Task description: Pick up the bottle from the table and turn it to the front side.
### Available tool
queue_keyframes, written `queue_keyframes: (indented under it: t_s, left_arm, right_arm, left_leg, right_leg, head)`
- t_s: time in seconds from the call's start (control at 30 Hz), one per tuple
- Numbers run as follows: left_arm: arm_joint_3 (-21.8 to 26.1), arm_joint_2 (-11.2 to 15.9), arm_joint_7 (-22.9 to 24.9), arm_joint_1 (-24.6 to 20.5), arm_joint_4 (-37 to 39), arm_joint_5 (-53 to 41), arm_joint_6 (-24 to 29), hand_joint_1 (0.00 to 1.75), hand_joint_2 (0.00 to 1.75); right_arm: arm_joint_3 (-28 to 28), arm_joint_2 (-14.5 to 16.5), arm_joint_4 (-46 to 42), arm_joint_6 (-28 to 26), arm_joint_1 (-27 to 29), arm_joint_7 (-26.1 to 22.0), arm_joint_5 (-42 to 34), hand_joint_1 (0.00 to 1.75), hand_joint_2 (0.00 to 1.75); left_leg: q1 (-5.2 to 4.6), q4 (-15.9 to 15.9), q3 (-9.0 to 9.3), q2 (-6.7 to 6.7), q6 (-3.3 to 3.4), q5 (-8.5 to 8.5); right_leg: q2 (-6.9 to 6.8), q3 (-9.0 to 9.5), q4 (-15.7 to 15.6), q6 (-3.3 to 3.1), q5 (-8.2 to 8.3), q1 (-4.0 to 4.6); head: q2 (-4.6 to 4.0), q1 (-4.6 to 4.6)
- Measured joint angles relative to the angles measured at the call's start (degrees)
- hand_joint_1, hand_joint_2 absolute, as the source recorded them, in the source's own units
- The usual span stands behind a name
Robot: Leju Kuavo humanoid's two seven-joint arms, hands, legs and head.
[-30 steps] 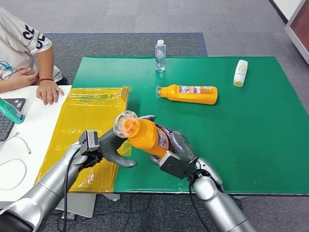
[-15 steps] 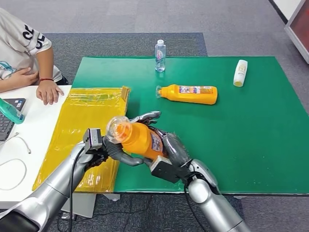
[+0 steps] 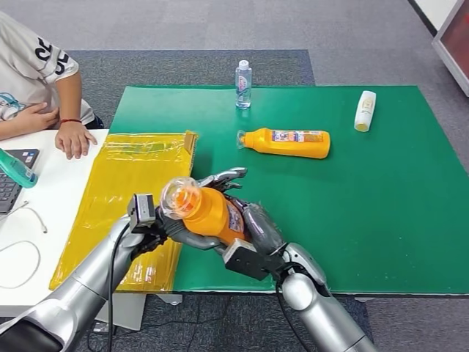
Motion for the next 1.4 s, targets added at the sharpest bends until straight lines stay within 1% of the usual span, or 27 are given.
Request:
queue_keyframes:
  t_s: [0.47,0.5,0.6,0.63,0.8,1.17,1.4]
  left_arm:
    - [-0.2,0.0,0.0,0.7,-0.3,-1.3,2.5,1.75,1.75]
    - [-0.2,0.0,0.0,0.9,-0.4,-1.4,2.7,1.75,1.75]
    - [-0.4,0.0,0.0,1.3,-0.8,-2.1,3.6,1.75,1.75]
    - [-0.5,0.0,0.0,1.6,-1.0,-2.4,4.0,1.75,1.75]
    - [-1.0,0.1,0.0,3.3,-2.4,-3.9,5.7,1.75,1.75]
    - [-1.9,0.9,0.1,5.2,-5.5,-5.4,8.3,1.75,1.75]
    - [-3.1,1.4,0.2,5.5,-6.5,-8.8,12.9,1.75,1.75]
  right_arm:
    - [0.0,0.0,0.4,-1.1,0.1,1.6,0.9,1.75,1.75]
    - [0.0,0.0,0.5,-1.1,0.2,1.6,1.0,1.35,1.75]
    - [0.0,0.0,0.9,-1.1,0.2,1.8,0.7,0.04,1.75]
    - [0.0,0.0,1.1,-1.0,0.2,1.9,0.4,0.0,1.75]
    - [-0.5,0.0,1.9,-0.1,0.2,1.8,-1.9,0.0,1.75]
    - [-2.3,0.0,3.1,1.4,0.9,0.9,-5.2,0.0,1.75]
    - [-4.3,0.0,4.0,1.6,1.2,0.8,-5.3,0.0,1.75]
  left_leg:
    - [0.0,0.0,-0.01,0.0,0.0,0.0]
    - [0.0,0.0,-0.01,0.0,0.0,0.0]
    - [0.0,0.0,-0.01,0.0,0.0,0.0]
    - [0.0,0.0,-0.01,0.0,0.0,0.0]
    - [0.0,0.0,-0.01,0.0,0.0,0.0]
    - [0.0,0.0,-0.02,0.0,0.0,-0.01]
    - [0.0,0.0,-0.02,0.0,0.0,-0.01]
  right_leg:
    - [0.0,0.0,0.0,0.0,0.0,0.0]
    - [0.0,0.0,0.0,0.0,0.0,0.0]
    - [0.0,0.0,0.0,0.0,0.0,0.0]
    - [0.0,0.0,0.0,0.0,0.0,0.0]
    - [0.0,-0.02,0.0,0.0,0.0,0.0]
    - [0.0,-0.03,0.0,0.0,0.0,0.0]
    - [0.01,-0.03,0.0,0.0,0.0,0.0]
  head:
    - [0.0,-0.01]
    - [0.0,-0.01]
    - [0.0,-0.01]
    - [0.0,-0.01]
    - [0.0,-0.01]
    - [0.0,-0.01]
    - [0.0,-0.01]
